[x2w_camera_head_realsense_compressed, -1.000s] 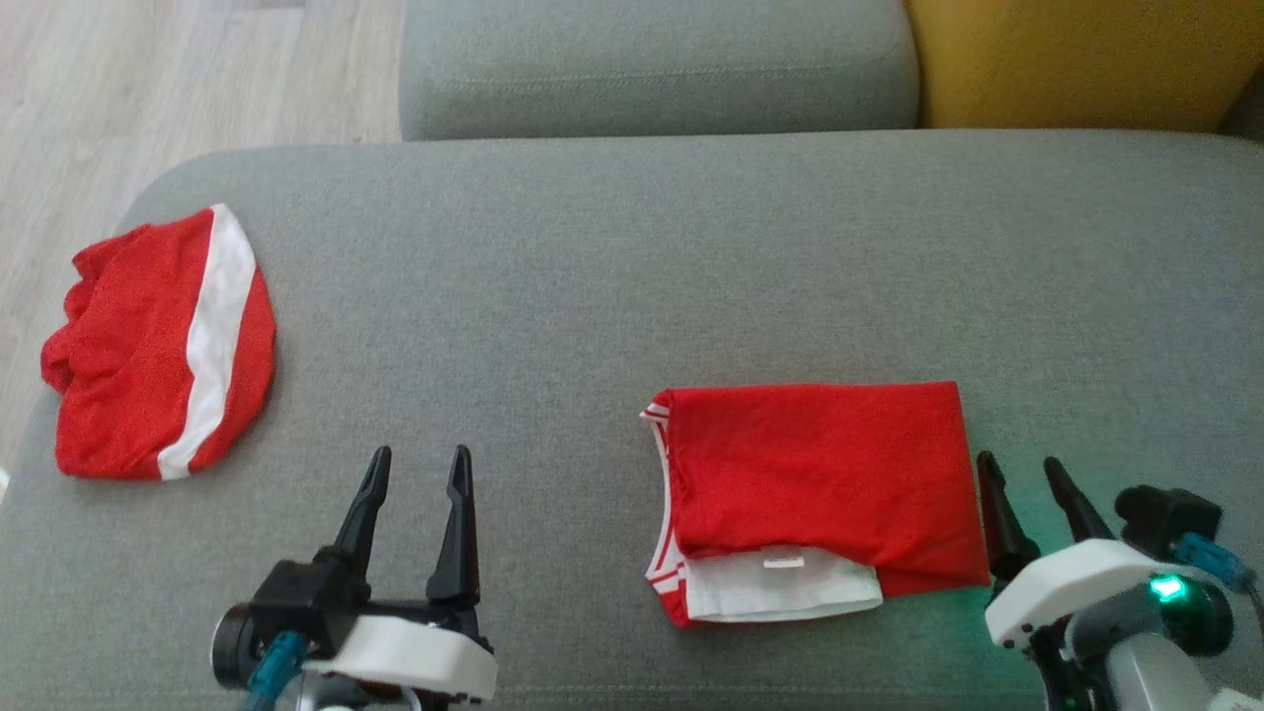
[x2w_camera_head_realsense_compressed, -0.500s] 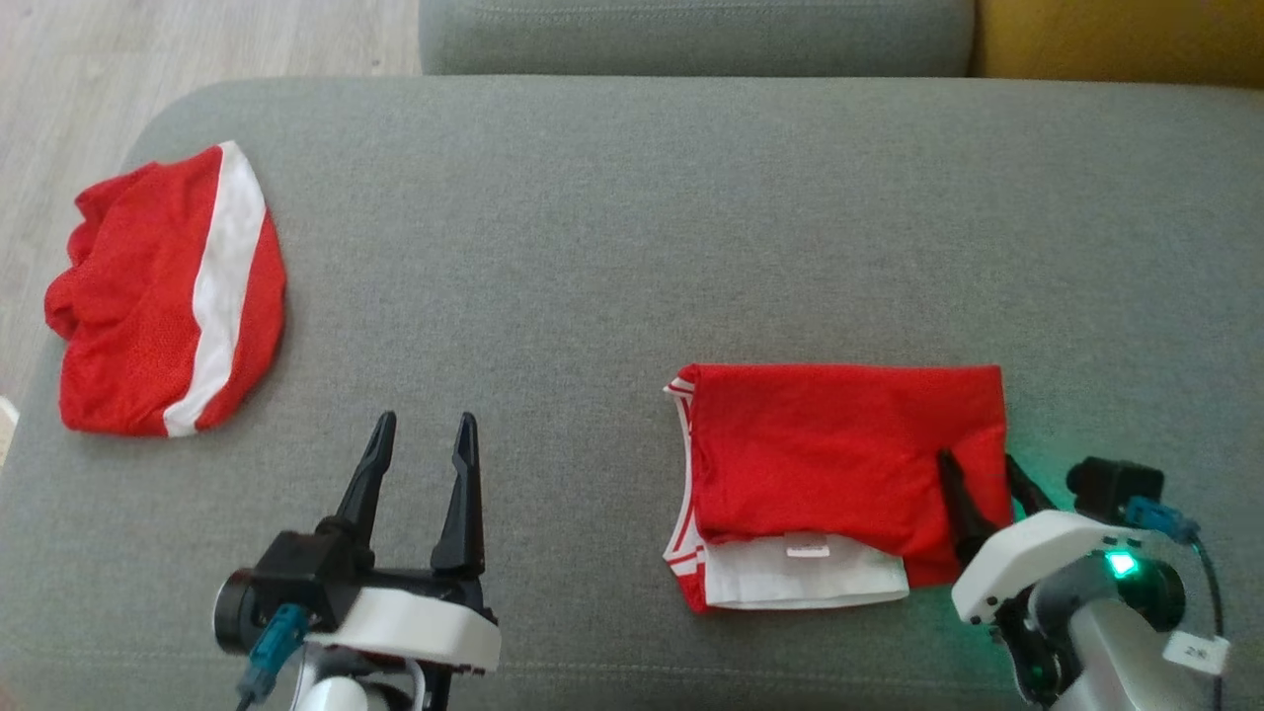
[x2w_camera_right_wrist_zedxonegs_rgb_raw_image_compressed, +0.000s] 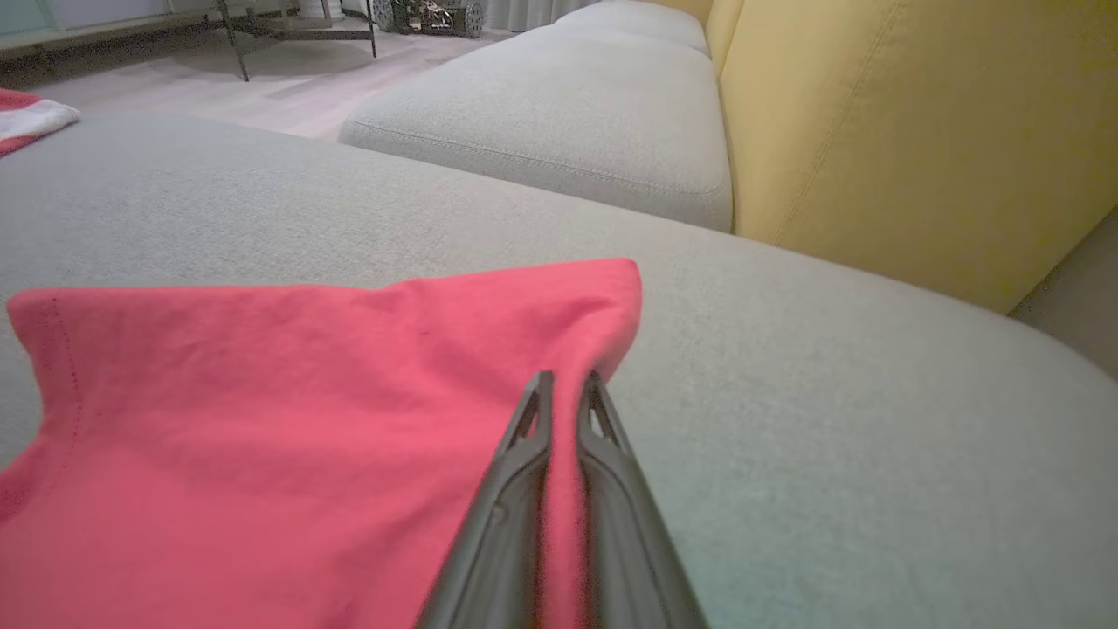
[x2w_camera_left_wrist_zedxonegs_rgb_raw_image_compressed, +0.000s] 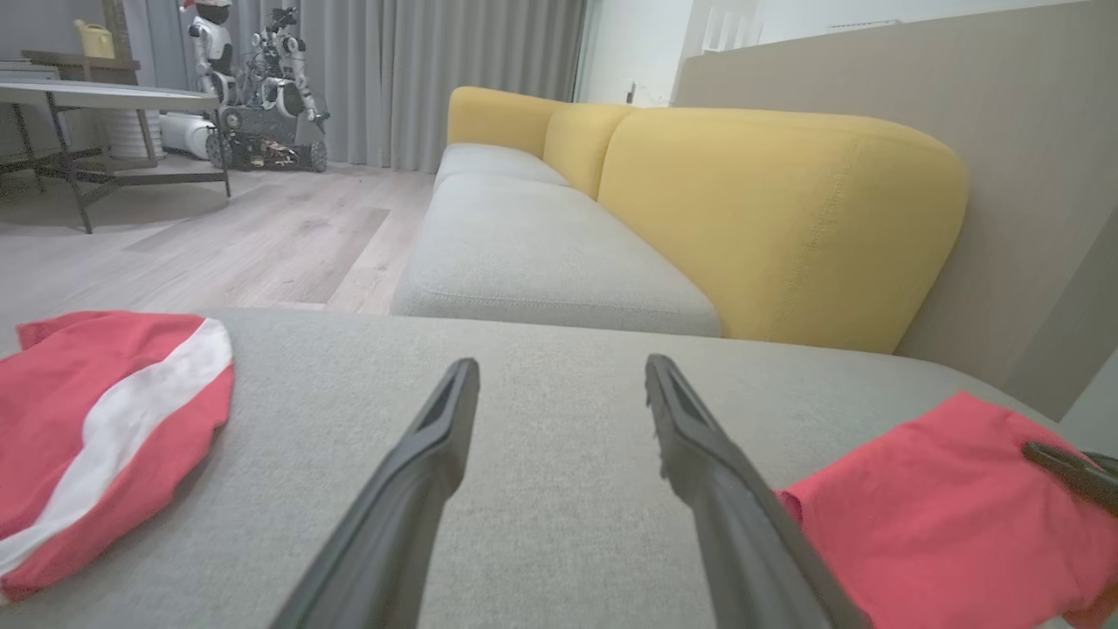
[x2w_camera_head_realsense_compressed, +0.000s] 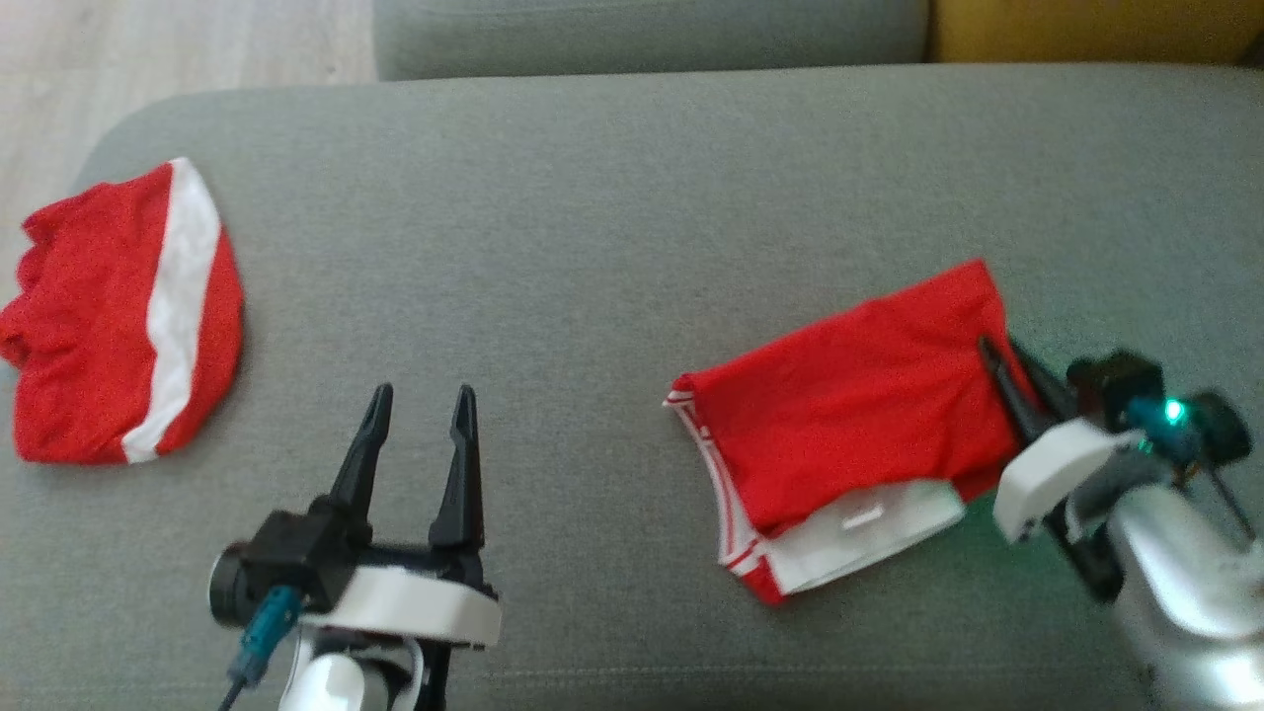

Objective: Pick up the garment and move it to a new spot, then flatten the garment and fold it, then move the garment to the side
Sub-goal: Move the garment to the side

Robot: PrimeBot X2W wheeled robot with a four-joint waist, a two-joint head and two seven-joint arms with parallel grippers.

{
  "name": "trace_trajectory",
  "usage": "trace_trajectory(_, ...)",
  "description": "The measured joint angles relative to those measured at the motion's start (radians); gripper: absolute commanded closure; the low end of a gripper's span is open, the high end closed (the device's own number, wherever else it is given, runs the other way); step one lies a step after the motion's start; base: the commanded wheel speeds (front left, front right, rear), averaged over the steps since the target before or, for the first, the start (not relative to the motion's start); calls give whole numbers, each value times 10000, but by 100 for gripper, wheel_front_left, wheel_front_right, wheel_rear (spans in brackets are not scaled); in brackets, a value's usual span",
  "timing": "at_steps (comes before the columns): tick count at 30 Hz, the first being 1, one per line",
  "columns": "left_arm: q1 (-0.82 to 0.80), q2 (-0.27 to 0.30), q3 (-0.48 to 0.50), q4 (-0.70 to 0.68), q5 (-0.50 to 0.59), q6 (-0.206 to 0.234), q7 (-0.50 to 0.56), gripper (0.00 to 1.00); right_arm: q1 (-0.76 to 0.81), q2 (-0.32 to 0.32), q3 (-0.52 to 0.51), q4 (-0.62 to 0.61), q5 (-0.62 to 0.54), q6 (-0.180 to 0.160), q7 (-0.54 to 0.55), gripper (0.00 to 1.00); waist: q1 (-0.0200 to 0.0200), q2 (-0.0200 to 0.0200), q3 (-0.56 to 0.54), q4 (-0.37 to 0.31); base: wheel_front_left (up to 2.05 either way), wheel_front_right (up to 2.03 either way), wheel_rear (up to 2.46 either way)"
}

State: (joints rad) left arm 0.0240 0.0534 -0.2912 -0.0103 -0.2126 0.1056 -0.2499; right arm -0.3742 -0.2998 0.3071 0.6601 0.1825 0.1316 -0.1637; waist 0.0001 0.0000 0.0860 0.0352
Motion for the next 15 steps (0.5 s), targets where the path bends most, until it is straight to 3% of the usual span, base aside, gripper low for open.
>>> trace_trajectory(4,-491,-4,-61,-198,2,-8,-44,0,-853,-790,466,-194,-23,0,428,100,0,0,357,-269,0,0,0)
trace_trajectory(9,-1394,-33,-236,-307,23,-94,-61,0,-2016,-1944,144,203,391,0,840,100,0,0,974,-590,0,0,0)
trace_trajectory(15,-2041,-38,-284,-397,92,-96,-67,0,-3102,-2372,-652,926,612,0,1041,100,1,0,1715,-967,0,0,0)
